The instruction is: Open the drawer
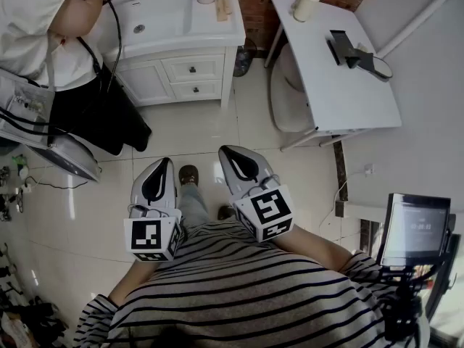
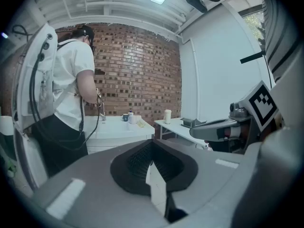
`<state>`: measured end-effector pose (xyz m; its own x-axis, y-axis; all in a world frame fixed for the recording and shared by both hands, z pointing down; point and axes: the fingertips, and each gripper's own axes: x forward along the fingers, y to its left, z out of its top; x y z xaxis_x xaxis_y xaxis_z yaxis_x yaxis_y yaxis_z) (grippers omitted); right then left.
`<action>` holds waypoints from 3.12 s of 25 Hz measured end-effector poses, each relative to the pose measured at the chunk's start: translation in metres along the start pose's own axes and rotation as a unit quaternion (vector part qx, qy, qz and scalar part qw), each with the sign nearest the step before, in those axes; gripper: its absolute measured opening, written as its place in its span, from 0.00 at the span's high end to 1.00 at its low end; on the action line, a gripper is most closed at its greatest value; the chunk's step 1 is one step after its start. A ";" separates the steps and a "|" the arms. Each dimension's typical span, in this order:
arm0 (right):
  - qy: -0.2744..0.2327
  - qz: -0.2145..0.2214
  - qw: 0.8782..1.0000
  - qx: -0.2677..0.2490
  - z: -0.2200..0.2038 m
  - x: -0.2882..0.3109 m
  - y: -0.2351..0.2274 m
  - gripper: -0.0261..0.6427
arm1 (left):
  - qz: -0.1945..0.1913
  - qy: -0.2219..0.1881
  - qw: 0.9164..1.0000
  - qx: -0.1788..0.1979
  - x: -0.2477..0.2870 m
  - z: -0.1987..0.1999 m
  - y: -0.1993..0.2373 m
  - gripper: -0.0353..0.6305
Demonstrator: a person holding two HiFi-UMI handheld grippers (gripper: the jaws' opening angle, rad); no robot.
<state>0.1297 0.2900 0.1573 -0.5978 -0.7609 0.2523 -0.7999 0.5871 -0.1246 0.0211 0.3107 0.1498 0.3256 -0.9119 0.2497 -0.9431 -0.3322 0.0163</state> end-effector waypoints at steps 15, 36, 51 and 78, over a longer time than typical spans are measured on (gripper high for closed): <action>0.050 -0.103 0.993 -0.009 -0.021 0.272 -0.102 0.96 | -0.090 0.058 0.994 0.024 0.189 -0.021 0.136 0.92; 0.155 -0.188 0.969 -0.030 -0.243 0.526 -0.229 0.69 | -0.114 0.127 0.985 0.017 0.292 -0.201 0.164 0.92; 0.188 -0.196 0.962 -0.028 -0.269 0.510 -0.228 0.77 | -0.083 0.126 0.989 -0.002 0.291 -0.198 0.176 0.92; 0.301 -0.161 0.940 0.023 -0.381 0.459 -0.172 0.77 | -0.086 0.138 0.987 -0.019 0.282 -0.214 0.174 0.92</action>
<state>0.0129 -0.0547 0.6598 -0.1973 -0.5955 0.7787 -0.9437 0.3306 0.0137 -0.0655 0.0473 0.4308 0.4548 -0.7413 0.4935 -0.8794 -0.4616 0.1170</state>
